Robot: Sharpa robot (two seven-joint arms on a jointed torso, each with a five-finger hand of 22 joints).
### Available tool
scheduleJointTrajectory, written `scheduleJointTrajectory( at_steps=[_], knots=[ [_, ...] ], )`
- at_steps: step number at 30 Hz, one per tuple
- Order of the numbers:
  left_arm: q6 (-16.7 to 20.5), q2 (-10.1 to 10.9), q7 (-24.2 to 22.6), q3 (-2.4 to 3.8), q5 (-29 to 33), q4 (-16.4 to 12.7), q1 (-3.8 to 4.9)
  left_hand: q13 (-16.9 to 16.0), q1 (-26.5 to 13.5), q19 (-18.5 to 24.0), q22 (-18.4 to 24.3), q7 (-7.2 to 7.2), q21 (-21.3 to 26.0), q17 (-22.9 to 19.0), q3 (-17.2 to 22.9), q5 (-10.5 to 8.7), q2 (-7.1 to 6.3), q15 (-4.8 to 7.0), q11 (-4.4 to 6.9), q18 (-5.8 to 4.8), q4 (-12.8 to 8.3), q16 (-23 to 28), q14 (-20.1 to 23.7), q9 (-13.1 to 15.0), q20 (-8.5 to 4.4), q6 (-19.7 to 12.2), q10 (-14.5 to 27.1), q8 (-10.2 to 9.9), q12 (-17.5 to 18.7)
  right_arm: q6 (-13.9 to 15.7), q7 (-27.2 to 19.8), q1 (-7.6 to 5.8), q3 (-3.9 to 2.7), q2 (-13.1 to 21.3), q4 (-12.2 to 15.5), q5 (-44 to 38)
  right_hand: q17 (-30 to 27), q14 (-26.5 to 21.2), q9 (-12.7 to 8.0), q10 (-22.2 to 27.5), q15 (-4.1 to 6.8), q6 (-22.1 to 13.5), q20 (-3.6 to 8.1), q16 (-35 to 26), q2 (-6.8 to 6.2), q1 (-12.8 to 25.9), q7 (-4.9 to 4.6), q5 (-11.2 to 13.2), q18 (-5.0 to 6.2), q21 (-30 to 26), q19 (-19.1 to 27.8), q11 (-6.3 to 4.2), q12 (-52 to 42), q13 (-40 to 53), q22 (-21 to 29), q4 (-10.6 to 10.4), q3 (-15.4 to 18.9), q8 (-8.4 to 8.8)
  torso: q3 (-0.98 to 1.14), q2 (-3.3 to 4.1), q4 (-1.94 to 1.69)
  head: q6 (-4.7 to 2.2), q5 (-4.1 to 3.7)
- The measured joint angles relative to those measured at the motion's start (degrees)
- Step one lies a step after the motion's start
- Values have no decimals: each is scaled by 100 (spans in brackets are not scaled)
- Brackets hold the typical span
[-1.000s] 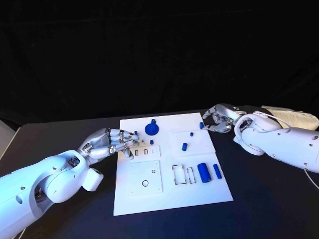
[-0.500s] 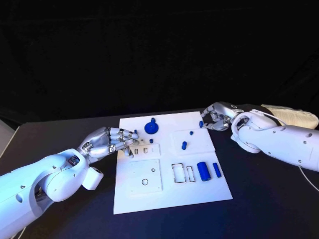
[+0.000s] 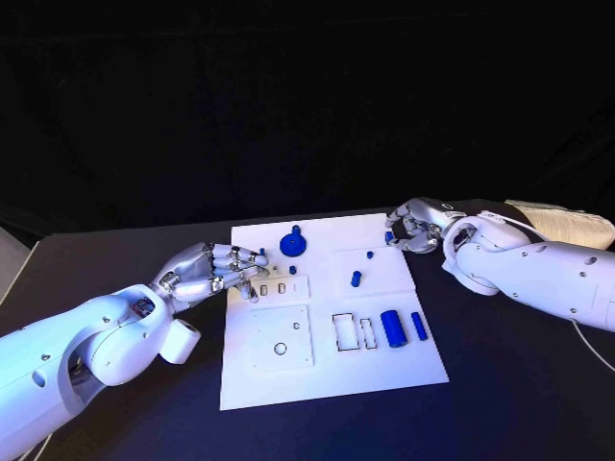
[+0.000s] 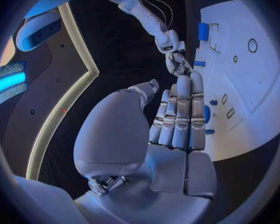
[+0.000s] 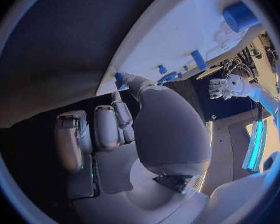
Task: Assemble the parts on the task board
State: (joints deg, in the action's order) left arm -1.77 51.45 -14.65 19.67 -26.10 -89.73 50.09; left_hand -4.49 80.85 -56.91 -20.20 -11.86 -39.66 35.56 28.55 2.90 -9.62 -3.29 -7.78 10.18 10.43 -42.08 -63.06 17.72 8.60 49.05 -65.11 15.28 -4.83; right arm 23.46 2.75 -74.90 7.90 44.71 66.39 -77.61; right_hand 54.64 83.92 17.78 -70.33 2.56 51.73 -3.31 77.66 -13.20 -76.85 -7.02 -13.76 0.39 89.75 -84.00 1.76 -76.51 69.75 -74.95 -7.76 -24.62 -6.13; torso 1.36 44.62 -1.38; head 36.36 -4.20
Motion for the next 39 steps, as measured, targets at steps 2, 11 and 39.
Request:
scheduleJointTrajectory(
  at_steps=[2,11,39],
  knots=[
    [0,1,0,0,0,-1,0,0,0,0,0,0,0,0,0,0,0,0,0,0,0,0,0,0,0,0,0,0,0,-7,0,1,0,-9,-12,0,5,0,0,-26,0,11,0,0,2,2,5,0,0,0,0,-25,-20,13,0,14,-20,0,1,-1,0,1,0],
    [0,13,1,0,0,-5,0,0,0,0,0,0,0,0,0,0,0,0,0,0,0,0,0,0,0,0,0,0,0,-25,0,5,2,-36,-58,3,11,0,24,-103,0,189,0,0,92,92,37,0,0,0,0,-32,-49,71,1,-7,-134,-83,0,-1,0,4,-1],
    [0,29,4,0,0,-13,0,0,0,0,0,0,0,0,0,0,0,0,0,0,0,0,0,-2,0,0,0,1,0,-79,10,8,4,-163,-232,17,7,1,57,-144,42,360,43,-22,168,168,93,24,0,0,0,-72,-81,109,3,-15,-237,-186,4,4,0,38,-7]
  ],
)
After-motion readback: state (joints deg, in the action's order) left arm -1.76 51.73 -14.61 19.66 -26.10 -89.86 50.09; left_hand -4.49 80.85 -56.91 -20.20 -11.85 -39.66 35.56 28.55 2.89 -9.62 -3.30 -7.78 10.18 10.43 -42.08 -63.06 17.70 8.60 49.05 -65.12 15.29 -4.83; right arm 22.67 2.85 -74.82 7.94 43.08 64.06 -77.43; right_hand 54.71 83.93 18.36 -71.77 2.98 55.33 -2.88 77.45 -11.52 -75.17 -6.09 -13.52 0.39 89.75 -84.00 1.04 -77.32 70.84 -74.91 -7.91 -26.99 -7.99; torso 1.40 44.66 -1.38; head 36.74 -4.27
